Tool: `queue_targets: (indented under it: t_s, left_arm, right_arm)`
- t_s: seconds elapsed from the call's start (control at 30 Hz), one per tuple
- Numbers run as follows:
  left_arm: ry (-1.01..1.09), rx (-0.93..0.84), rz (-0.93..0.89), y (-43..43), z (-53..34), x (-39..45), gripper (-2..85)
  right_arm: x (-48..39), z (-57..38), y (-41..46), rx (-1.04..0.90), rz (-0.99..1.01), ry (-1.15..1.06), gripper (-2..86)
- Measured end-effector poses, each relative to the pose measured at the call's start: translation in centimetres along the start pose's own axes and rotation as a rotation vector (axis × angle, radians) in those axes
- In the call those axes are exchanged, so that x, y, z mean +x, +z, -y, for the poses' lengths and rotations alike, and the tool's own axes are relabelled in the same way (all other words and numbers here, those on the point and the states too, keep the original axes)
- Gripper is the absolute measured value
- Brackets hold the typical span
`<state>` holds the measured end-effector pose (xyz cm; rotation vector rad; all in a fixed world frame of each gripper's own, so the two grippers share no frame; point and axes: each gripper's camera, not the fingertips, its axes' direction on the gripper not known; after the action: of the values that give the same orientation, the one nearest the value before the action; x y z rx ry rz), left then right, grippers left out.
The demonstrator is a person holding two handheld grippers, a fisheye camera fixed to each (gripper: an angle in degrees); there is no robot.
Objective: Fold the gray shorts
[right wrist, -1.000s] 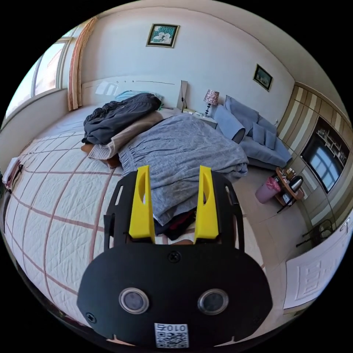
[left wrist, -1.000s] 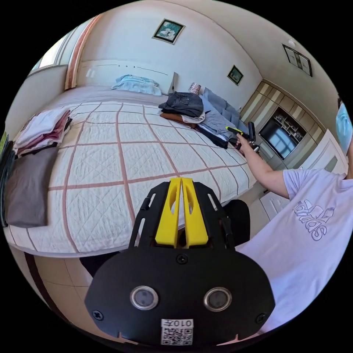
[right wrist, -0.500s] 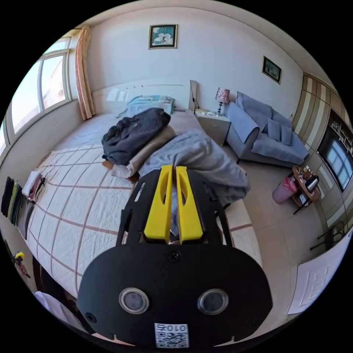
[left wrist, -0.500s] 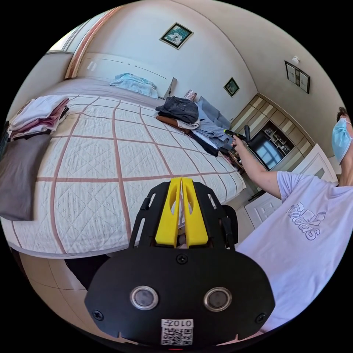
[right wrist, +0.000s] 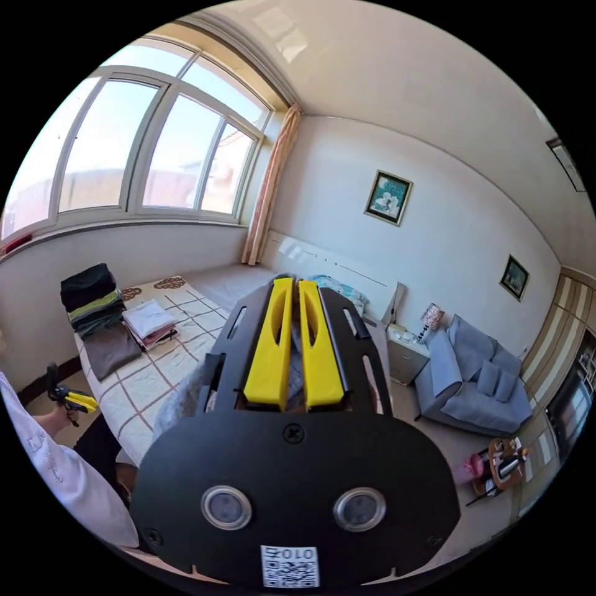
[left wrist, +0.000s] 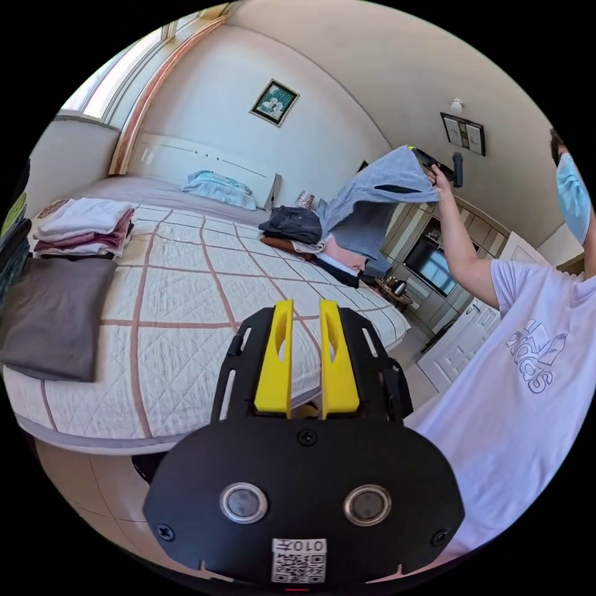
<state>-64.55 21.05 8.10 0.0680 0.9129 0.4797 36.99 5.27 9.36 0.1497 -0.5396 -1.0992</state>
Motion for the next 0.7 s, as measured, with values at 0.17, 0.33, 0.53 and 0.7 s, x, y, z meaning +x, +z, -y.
queue_targets:
  t_s: [0.17, 0.33, 0.53, 0.7]
  left_arm:
    - [0.105, 0.013, 0.04, -3.9, 2.1, 2.3, 10.9]
    - [0.147, -0.051, 0.178, -3.9, 3.7, 5.8, 14.2]
    - [0.144, -0.088, 0.1, -0.1, 5.9, 8.9, 15.4]
    - [0.244, -0.244, 0.171, 4.6, 6.7, 11.1, 16.9]
  right_arm:
    - [-5.2, 1.2, 0.6, 0.059, 0.239, -0.034, 2.4]
    - [-9.1, -3.6, 4.3, -0.01, 0.368, -0.013, 2.2]
    - [-13.0, -23.3, 16.5, -0.432, 0.371, 0.188, 2.9]
    - [-11.8, -40.3, 18.0, -0.508, 0.422, 0.531, 3.6]
